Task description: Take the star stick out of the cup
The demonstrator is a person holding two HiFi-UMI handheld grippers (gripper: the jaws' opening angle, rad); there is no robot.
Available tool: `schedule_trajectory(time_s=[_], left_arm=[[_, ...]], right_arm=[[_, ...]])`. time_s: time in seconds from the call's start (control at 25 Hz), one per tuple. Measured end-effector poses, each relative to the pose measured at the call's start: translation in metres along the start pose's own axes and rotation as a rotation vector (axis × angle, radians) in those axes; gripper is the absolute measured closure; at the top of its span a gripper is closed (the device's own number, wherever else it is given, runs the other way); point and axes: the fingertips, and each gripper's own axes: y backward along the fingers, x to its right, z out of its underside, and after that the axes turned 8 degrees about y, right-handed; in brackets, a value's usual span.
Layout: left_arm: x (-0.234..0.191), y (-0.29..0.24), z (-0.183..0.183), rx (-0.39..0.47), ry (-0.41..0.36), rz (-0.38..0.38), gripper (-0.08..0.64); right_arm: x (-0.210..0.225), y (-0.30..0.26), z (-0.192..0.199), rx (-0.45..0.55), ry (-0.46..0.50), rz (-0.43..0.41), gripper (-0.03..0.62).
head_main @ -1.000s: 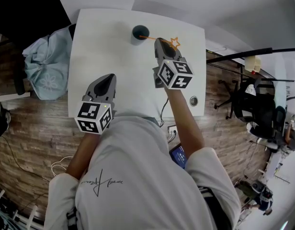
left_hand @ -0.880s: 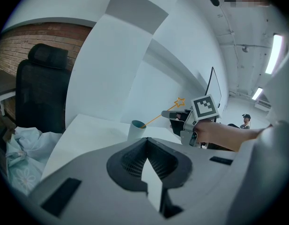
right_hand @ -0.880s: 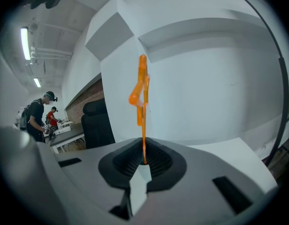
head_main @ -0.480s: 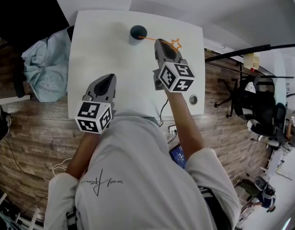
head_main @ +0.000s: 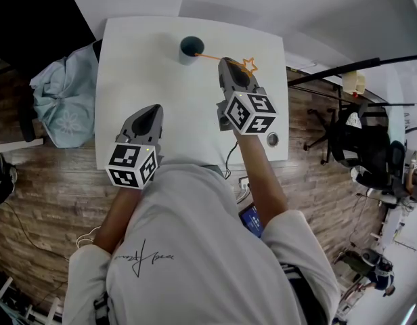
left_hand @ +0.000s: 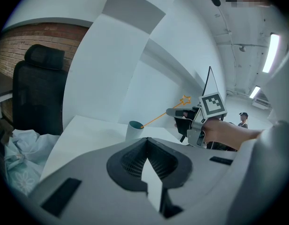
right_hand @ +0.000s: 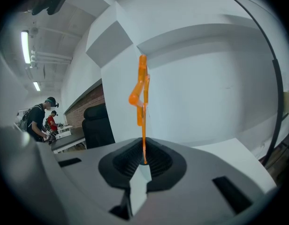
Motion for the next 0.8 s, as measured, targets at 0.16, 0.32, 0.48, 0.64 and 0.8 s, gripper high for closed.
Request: schedule_trajectory(time_s=[0.16, 0.32, 0.48, 0.64, 0.8], left_arm=[[0.001, 0.001, 0.0, 0.0, -0.004, 0.002, 0.557], [0.001, 0.001, 0.0, 0.0, -0.006, 0.002, 0.557], [0.003, 0.002, 0.001, 0.0, -0.008, 0.006, 0.557], [0.003, 0.003, 0.001, -0.002, -0.012, 0.009, 0.558], [0.004, 0.002, 0.002, -0.003, -0.012, 0.01, 0.557]], right_arm=[[0.001, 0.006, -0.001, 0.005, -0.009, 0.006, 0.566], [0.001, 0.012, 0.004, -0.002, -0.015, 0.008, 0.567], [-0.001, 0.02, 0.01, -0.01, -0.02, 0.009, 0.566], [-0.002, 0.025, 0.014, -0.016, -0.024, 0.01, 0.566], [-0.001, 0.03, 0.019, -0.024, -0.029, 0.013, 0.566]])
